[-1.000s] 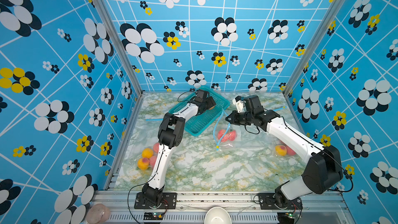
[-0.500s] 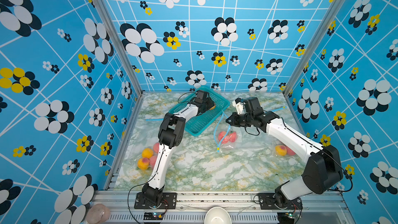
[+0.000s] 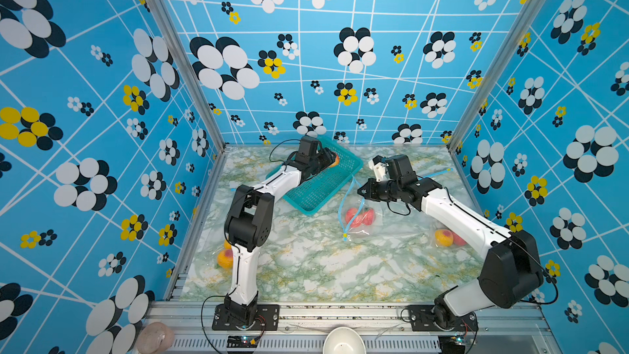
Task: Place the peach in a zip-top bag and seal the zipper
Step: Pick up the peach from the basket, then place the peach in the zipper food storage bag.
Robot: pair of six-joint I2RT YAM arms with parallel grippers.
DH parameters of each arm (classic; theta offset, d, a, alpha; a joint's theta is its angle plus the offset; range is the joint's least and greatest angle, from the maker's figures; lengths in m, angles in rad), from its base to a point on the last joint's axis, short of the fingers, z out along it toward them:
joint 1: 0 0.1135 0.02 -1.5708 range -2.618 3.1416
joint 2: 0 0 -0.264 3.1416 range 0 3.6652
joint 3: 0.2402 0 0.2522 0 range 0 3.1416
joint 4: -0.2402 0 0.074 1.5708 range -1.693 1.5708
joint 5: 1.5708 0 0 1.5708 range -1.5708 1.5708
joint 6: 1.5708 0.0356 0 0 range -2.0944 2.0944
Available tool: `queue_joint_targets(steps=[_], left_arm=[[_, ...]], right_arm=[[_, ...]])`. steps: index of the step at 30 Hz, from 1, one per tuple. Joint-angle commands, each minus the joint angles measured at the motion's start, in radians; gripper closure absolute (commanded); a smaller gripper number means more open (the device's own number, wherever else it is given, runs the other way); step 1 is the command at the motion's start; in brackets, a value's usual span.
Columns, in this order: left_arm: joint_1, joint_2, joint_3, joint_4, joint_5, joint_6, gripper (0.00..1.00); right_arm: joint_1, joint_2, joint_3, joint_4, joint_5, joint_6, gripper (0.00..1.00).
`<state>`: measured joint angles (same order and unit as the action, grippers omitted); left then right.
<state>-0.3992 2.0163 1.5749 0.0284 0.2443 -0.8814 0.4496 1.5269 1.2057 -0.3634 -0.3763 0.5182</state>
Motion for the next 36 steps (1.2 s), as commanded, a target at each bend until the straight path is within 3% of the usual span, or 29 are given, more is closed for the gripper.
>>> queue_joint_targets(steps=[1,8,16,25,36], left_arm=[[0.008,-0.147,-0.1,0.105,0.092,0.009,0.4],[-0.047,-0.386,-0.314,0.2,0.22,-0.025,0.41],[-0.202,-0.568,-0.421,0.138,0.166,0.04,0.41],[-0.257,-0.566,-0.508,0.16,0.135,0.02,0.41],[-0.271,-0.483,-0.49,0.138,0.091,0.041,0.42]], right_arm=[[-0.021,-0.011,-0.006,0.048,0.008,0.039,1.0],[-0.055,0.017,0.026,0.064,-0.001,0.075,1.0],[-0.065,0.036,0.068,0.055,-0.002,0.09,1.0],[-0.067,0.031,0.103,0.035,-0.024,0.099,1.0],[-0.065,-0.03,0.054,0.051,-0.055,0.12,1.0]])
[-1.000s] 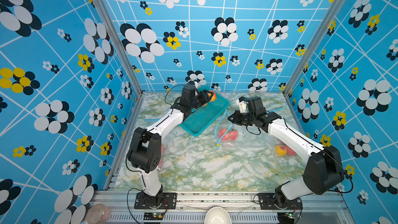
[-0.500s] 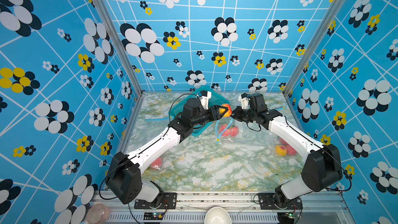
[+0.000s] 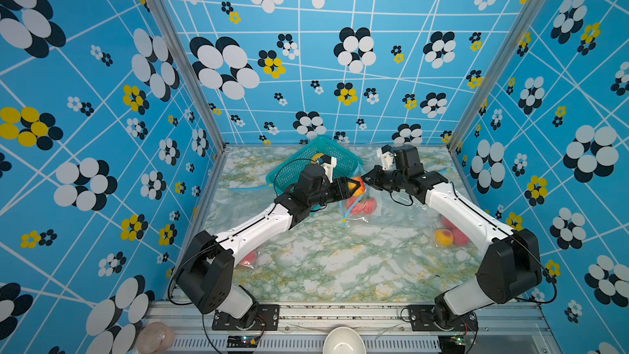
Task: Place the peach in a zip-top bag and seal the zipper
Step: Place the peach in the zipper food storage bag.
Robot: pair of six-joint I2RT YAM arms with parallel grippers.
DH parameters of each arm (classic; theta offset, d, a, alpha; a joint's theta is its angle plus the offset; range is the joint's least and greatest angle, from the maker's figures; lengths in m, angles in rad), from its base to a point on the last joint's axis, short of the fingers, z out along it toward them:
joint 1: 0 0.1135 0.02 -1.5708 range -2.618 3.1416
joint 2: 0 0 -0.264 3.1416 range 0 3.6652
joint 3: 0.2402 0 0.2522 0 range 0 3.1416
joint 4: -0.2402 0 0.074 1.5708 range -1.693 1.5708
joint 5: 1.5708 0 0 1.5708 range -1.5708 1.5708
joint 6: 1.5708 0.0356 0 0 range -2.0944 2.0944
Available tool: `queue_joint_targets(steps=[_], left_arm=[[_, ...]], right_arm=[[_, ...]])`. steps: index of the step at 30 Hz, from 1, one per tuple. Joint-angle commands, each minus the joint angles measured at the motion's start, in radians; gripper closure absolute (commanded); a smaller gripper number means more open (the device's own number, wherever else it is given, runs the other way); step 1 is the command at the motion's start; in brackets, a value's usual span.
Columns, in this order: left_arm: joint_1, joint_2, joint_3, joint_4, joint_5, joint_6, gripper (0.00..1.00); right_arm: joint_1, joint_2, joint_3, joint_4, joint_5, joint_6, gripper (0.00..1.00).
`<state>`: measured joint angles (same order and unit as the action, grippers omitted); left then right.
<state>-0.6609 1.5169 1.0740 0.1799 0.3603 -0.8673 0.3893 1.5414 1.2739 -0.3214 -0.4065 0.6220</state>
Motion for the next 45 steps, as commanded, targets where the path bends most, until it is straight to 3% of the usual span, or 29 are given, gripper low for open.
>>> queue_joint_targets(steps=[1,28,45], left_arm=[[-0.012,0.02,0.013,-0.02,-0.032,0.032,0.42],[-0.006,0.019,-0.009,-0.037,-0.085,0.043,0.42],[-0.049,0.049,0.094,-0.204,-0.217,0.198,0.39]], right_arm=[[-0.005,-0.051,-0.014,0.009,-0.028,0.018,1.0],[0.011,-0.093,-0.033,0.019,-0.034,0.03,1.0],[0.011,-0.101,-0.03,0.165,-0.13,0.158,1.0]])
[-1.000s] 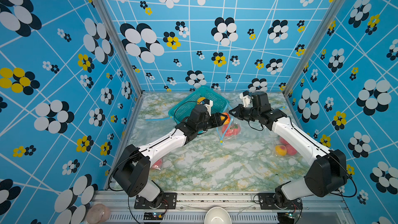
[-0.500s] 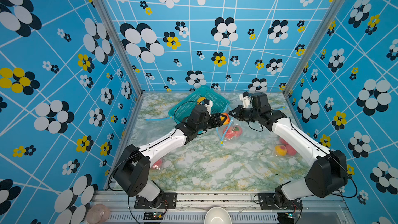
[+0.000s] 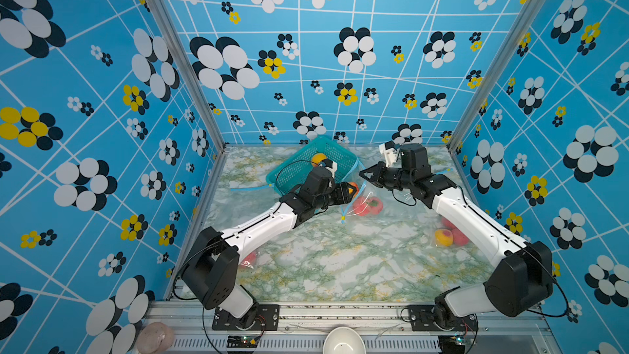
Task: Place the peach in a zip-top bag and seal the zipper
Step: Place the peach in the zipper food storage bag, then pick up the peach from the basket.
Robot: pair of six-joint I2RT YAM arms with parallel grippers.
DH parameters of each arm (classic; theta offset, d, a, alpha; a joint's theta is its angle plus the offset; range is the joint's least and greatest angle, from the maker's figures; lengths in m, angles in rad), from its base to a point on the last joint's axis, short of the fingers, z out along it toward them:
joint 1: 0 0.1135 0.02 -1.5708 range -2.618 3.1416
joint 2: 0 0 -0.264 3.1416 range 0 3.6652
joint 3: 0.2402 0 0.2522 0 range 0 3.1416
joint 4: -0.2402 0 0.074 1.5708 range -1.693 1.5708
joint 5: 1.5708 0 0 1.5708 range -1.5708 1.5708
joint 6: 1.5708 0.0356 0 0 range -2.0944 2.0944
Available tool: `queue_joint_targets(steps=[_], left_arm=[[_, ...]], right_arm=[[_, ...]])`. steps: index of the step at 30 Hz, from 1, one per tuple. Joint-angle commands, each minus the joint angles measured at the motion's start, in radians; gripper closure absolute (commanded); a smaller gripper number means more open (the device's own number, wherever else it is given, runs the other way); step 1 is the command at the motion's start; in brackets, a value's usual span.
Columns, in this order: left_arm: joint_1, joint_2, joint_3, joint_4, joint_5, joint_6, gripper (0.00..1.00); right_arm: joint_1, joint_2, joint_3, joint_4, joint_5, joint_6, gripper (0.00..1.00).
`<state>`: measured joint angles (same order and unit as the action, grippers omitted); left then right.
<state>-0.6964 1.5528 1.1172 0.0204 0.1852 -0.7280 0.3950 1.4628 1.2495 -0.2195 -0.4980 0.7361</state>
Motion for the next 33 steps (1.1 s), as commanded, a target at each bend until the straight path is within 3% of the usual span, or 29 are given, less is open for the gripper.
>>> queue_joint_targets(steps=[1,15,22,28,33], left_arm=[[-0.017,0.019,0.064,-0.052,-0.043,0.068,0.38],[-0.031,0.04,0.182,-0.112,0.002,0.113,0.15],[-0.008,0.031,0.225,-0.128,0.035,0.111,0.15],[0.083,0.006,0.211,-0.029,0.175,0.02,0.15],[0.162,0.016,0.244,-0.021,0.209,0.01,0.17]], right_arm=[[0.005,-0.019,-0.003,0.069,-0.04,0.049,1.0],[-0.018,-0.005,-0.018,0.127,0.01,0.126,1.0],[-0.033,-0.01,-0.029,0.111,0.021,0.108,1.0],[-0.046,-0.014,-0.055,0.105,0.026,0.09,1.0],[-0.057,-0.02,-0.068,0.097,0.03,0.069,1.0]])
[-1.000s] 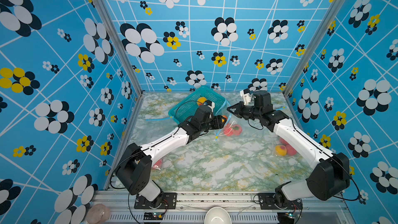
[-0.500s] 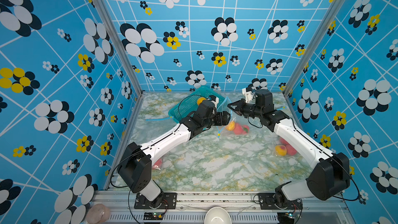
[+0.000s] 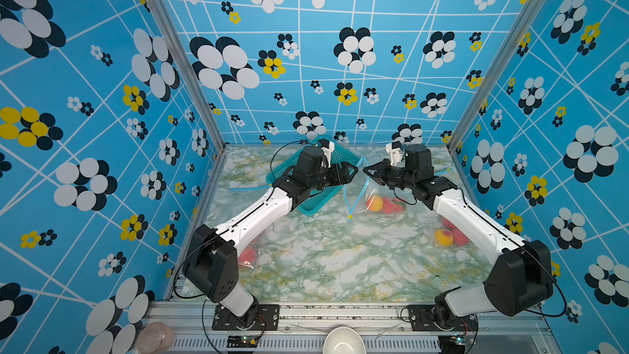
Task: Place the peach in a zip-top bag and seal the zipper
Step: Pick up the peach from the basket.
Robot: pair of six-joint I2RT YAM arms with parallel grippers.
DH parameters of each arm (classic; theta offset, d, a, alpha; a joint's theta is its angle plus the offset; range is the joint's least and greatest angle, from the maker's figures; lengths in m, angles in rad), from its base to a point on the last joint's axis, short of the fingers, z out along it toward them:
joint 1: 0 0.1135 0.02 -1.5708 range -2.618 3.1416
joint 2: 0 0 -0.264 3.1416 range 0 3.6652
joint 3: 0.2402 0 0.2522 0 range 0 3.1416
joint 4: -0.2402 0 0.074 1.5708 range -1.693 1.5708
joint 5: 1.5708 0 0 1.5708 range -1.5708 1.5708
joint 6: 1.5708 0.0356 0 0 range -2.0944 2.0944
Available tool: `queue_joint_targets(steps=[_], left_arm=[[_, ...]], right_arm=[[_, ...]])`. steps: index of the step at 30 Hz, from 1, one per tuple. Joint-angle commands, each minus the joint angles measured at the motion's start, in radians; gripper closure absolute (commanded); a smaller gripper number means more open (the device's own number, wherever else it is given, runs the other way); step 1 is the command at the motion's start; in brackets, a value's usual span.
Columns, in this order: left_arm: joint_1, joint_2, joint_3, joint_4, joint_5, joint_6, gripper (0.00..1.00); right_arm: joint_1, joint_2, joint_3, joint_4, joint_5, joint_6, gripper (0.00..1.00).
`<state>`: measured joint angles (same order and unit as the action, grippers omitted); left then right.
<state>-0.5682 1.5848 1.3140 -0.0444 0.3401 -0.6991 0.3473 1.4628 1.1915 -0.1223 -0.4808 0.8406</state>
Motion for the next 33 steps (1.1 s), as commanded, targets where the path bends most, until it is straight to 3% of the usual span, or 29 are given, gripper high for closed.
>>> queue_joint_targets(steps=[1,6,12,15,22,33], left_arm=[[0.047,-0.012,0.052,0.042,0.049,-0.015,0.18],[0.107,0.057,0.129,-0.049,-0.04,0.073,0.18],[0.119,0.218,0.28,-0.223,-0.321,0.243,0.16],[0.127,0.309,0.343,-0.252,-0.398,0.291,0.16],[0.135,0.527,0.503,-0.327,-0.461,0.343,0.14],[0.16,0.742,0.714,-0.387,-0.504,0.336,0.11]], right_arm=[[-0.01,-0.018,-0.009,-0.002,0.014,-0.04,1.0],[-0.011,-0.002,0.01,-0.007,0.006,-0.05,1.0],[-0.011,0.003,0.026,-0.026,0.004,-0.067,1.0],[-0.011,0.008,0.032,-0.033,0.002,-0.074,1.0],[-0.011,0.027,0.037,-0.027,-0.007,-0.074,1.0],[-0.011,0.069,0.043,-0.017,-0.023,-0.078,1.0]])
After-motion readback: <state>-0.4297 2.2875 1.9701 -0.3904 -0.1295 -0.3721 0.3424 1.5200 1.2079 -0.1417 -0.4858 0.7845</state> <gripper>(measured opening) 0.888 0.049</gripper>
